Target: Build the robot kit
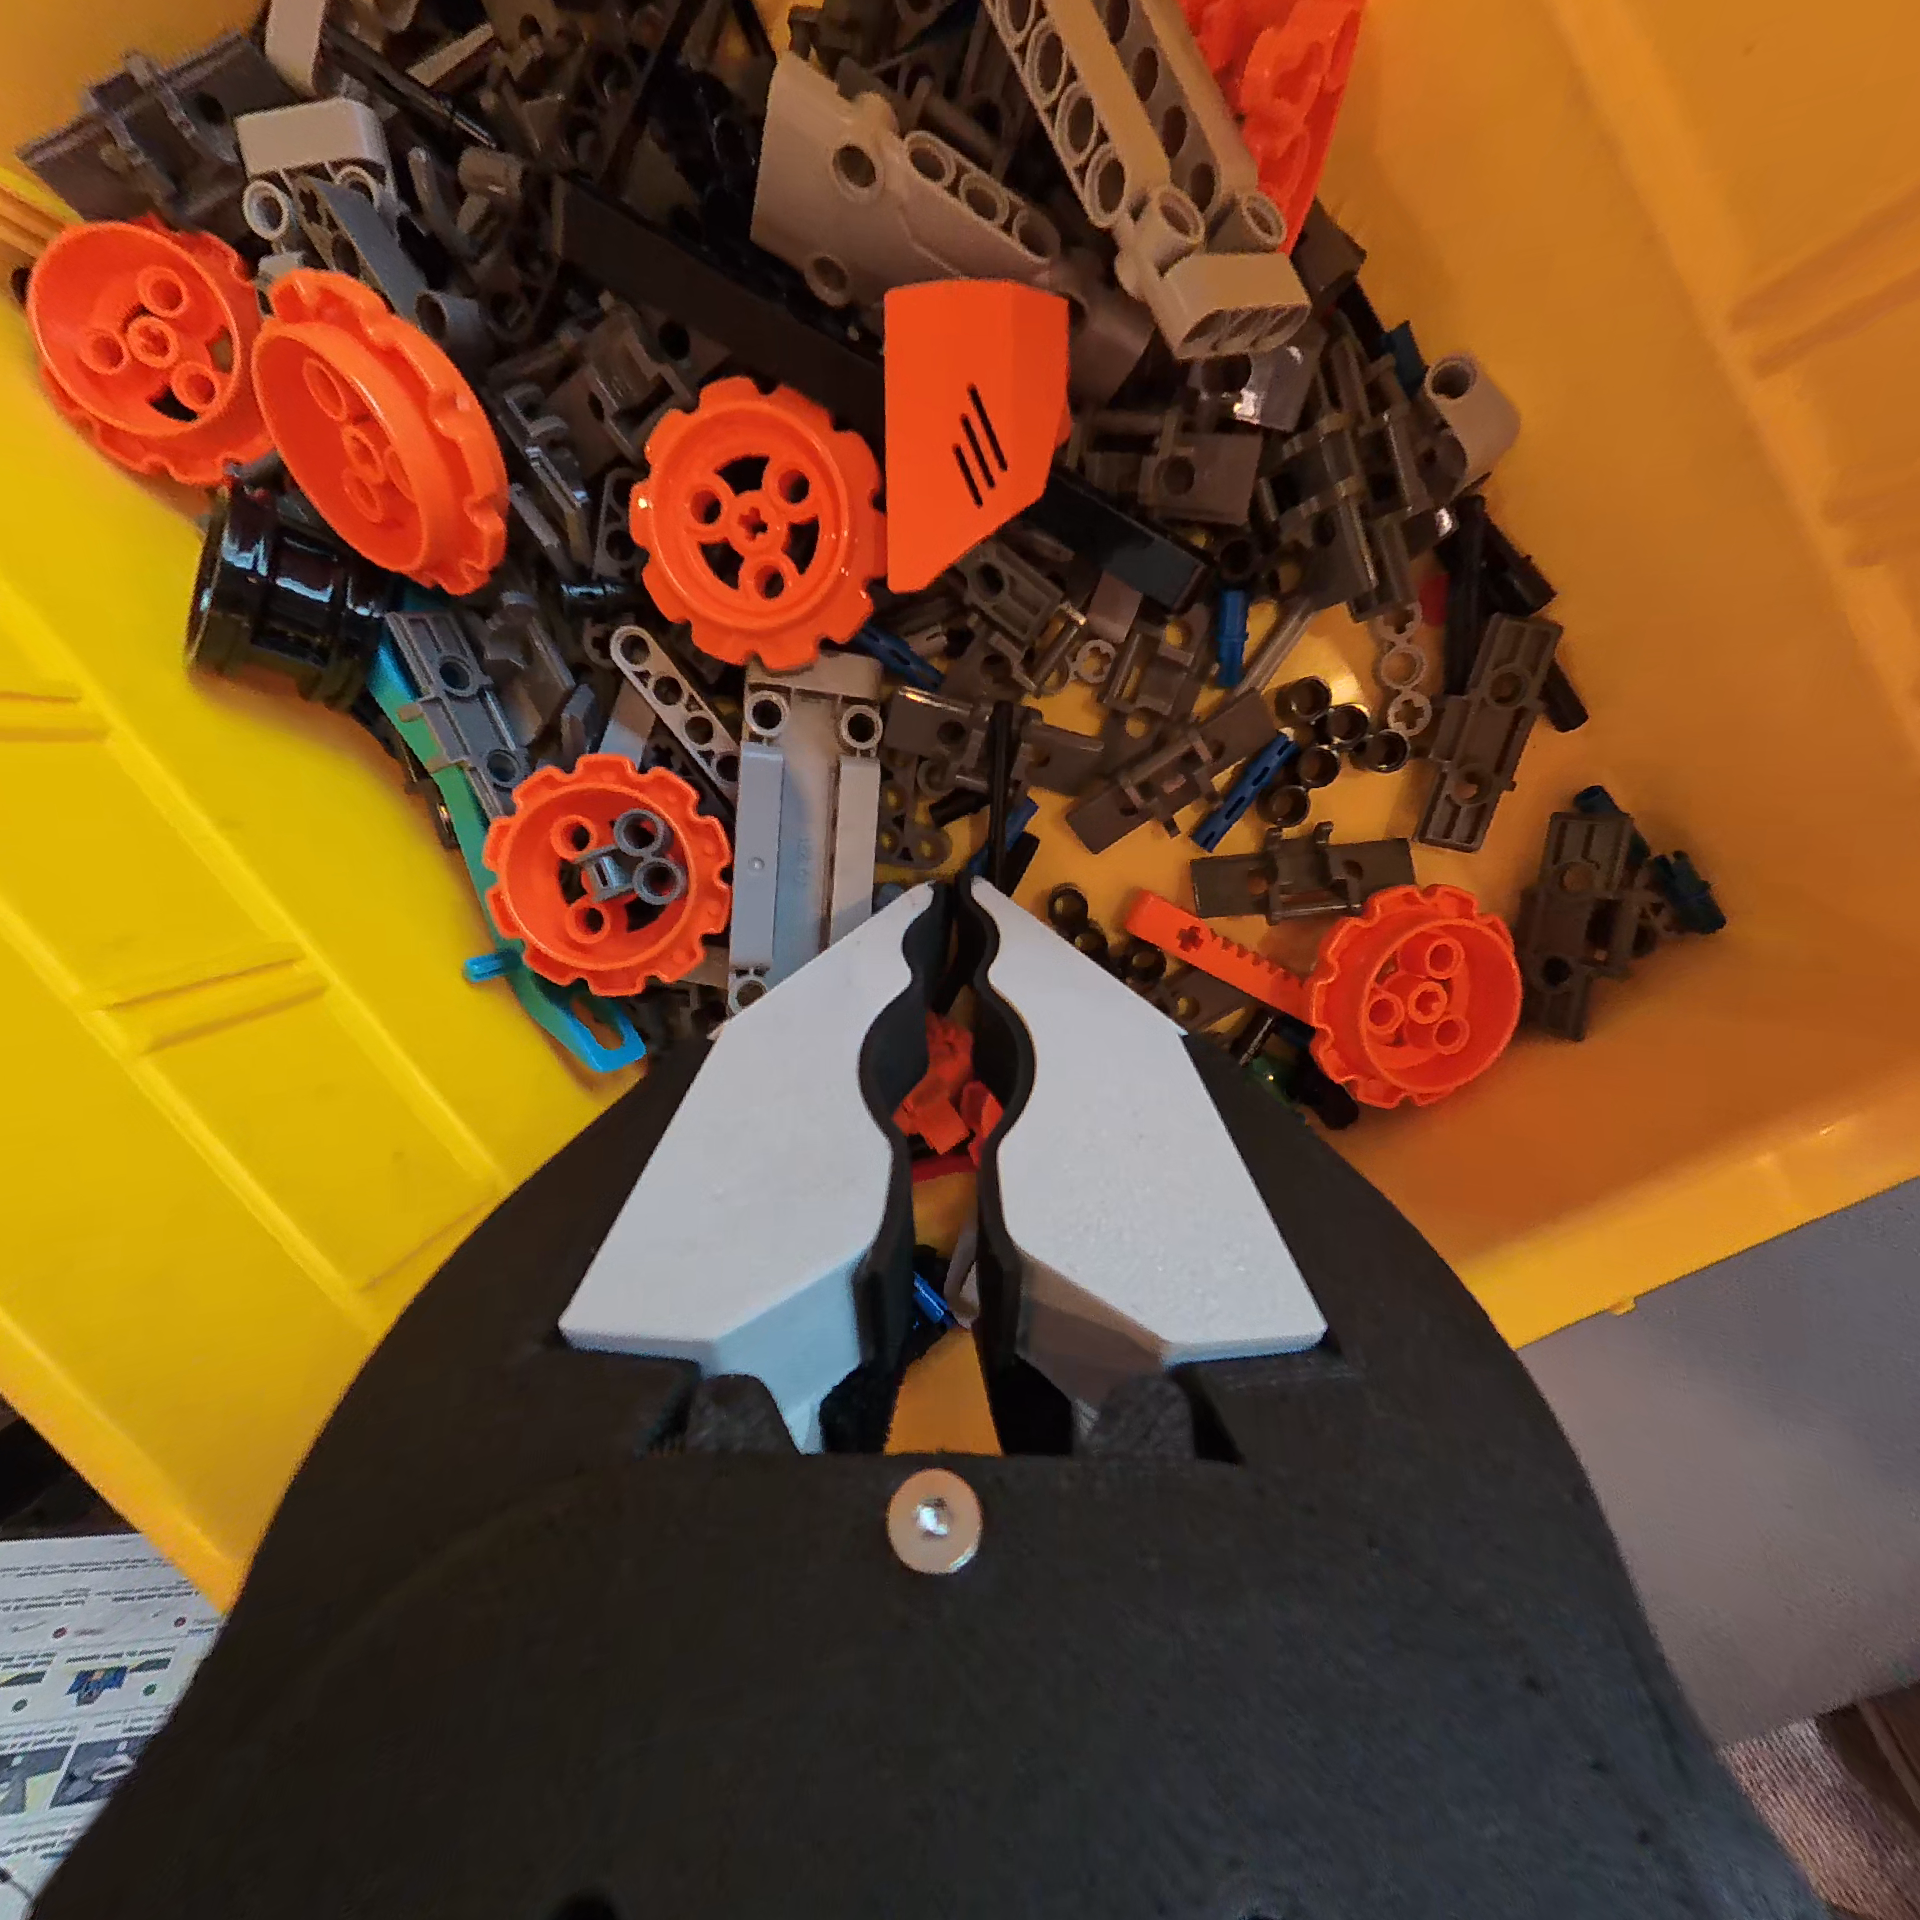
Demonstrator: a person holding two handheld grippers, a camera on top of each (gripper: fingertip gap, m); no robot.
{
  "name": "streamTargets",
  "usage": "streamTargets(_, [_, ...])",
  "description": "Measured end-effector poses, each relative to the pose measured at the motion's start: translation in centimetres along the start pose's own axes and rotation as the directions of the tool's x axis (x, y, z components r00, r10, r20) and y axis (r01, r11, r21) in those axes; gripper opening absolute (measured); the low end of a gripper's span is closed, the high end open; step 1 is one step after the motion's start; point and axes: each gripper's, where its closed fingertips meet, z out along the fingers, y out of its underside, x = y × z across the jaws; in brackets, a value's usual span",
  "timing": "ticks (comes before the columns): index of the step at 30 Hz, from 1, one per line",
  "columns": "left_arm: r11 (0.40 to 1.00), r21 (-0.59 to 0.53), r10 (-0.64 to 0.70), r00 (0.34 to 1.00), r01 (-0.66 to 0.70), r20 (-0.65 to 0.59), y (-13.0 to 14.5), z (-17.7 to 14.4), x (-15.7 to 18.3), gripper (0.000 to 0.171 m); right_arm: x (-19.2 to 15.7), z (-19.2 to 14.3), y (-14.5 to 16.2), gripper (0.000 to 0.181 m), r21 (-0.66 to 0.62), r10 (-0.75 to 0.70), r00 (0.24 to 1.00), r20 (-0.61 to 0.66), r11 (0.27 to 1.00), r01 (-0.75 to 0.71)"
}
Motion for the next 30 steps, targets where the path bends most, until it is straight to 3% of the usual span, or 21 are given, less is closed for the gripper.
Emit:
streamTargets(7, [1.0, -0.004, -0.006, 0.999, 0.006, 0.036, 0.3, -0.4, -0.3, 0.0, 0.0, 0.0, 0.0, 0.037, -0.001, 0.003, 1.0, 0.002, 1.0, -0.003])
streamTargets(10, [0.997, 0.074, -0.024, 0.995, 0.016, 0.099, -0.6, -2.0, -1.1, 0.0, -0.1, 0.0, 0.0, 0.037, -0.001, 0.004, 1.0, 0.006, 1.0, -0.004])
streamTargets(13, [0.993, 0.112, 0.031, 0.999, -0.035, 0.038, -1.5, -3.6, 0.4, 0.0, -0.2, 0.0, 0.0, 0.037, -0.001, 0.003, 1.0, 0.009, 1.0, -0.003])
streamTargets(16, [0.991, 0.046, 0.128, 0.992, -0.128, 0.011, -1.3, -3.1, 1.2, 0.0, -0.2, 0.0, 0.0, 0.037, -0.003, 0.008, 1.0, 0.01, 1.0, -0.008])
streamTargets(19, [0.985, -0.057, 0.166, 0.986, -0.165, 0.025, -0.4, -1.9, 0.4, 0.0, -0.1, 0.0, 0.0, 0.037, -0.002, 0.006, 1.0, 0.006, 1.0, -0.006])
streamTargets(23, [0.972, -0.113, 0.211, 0.977, -0.206, 0.029, -0.5, -0.3, -0.3, 0.0, -0.1, 0.0, 0.0, 0.037, -0.004, 0.014, 1.0, 0.009, 1.0, -0.014])
streamTargets(30, [0.964, -0.11, 0.24, 0.97, -0.244, -0.045, -0.8, 0.0, -0.4, 0.0, -0.2, 0.0, 0.0, 0.037, -0.003, 0.009, 1.0, 0.011, 1.0, -0.009])
